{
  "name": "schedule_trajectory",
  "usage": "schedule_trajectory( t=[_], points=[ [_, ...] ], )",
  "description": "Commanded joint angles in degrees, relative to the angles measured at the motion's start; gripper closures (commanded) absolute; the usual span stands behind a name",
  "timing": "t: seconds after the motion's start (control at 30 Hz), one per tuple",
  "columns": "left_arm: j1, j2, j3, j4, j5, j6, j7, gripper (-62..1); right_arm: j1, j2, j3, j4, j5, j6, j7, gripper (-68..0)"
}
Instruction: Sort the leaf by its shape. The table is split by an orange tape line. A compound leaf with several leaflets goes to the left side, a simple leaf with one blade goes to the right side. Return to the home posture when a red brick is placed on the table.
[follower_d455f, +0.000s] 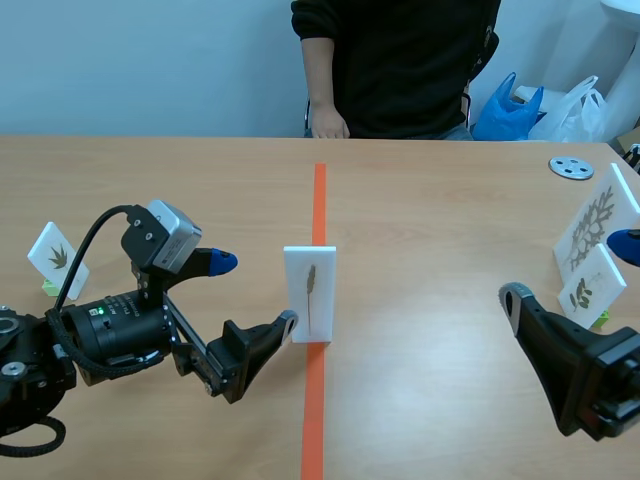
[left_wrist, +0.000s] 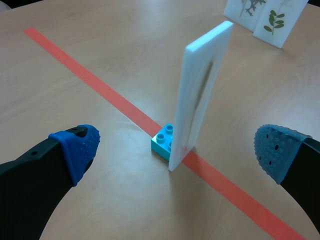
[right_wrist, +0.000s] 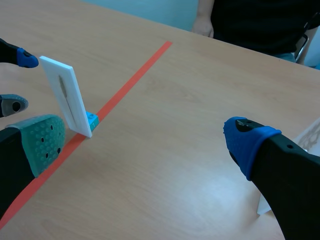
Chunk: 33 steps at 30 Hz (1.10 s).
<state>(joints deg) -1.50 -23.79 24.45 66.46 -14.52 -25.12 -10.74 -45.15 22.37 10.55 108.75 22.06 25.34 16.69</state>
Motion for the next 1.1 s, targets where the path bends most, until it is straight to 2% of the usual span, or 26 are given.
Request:
schedule_trajectory(
  t=[0.0,0.23,0.53,0.67,0.87,1.0,1.07],
  points=[
    [-0.98,0.61,0.55,-0.48,0.70,0.04,-1.97,-62.3,0.04,0.26,0.44,0.76,0.63,0.02,1.33,-67.9],
    [-4.94,3.13,4.72,-7.26,3.48,0.07,-5.40,-62.3,0.07,0.15,0.44,0.76,0.66,0.02,1.66,-67.9],
    [-9.97,8.04,8.83,-13.55,3.93,0.13,-7.06,-62.3,0.07,0.15,0.44,0.76,0.66,0.02,2.03,-67.9],
    [-11.96,9.81,10.03,-16.76,6.29,0.39,-7.96,-62.3,0.07,0.15,0.44,0.76,0.66,0.02,2.34,-67.9],
    [-13.31,10.75,11.23,-21.05,8.48,0.72,-10.54,-62.3,0.07,0.15,0.44,0.76,0.66,0.02,3.06,-67.9],
    [-13.75,10.73,11.56,-22.51,9.07,2.99,-10.95,-62.3,0.07,0.15,0.44,0.76,0.68,0.02,3.54,-67.9],
    [-13.92,10.73,11.56,-22.91,10.03,3.13,-10.95,-62.3,0.07,0.15,0.44,0.76,0.68,0.02,3.65,-67.9]
  ],
)
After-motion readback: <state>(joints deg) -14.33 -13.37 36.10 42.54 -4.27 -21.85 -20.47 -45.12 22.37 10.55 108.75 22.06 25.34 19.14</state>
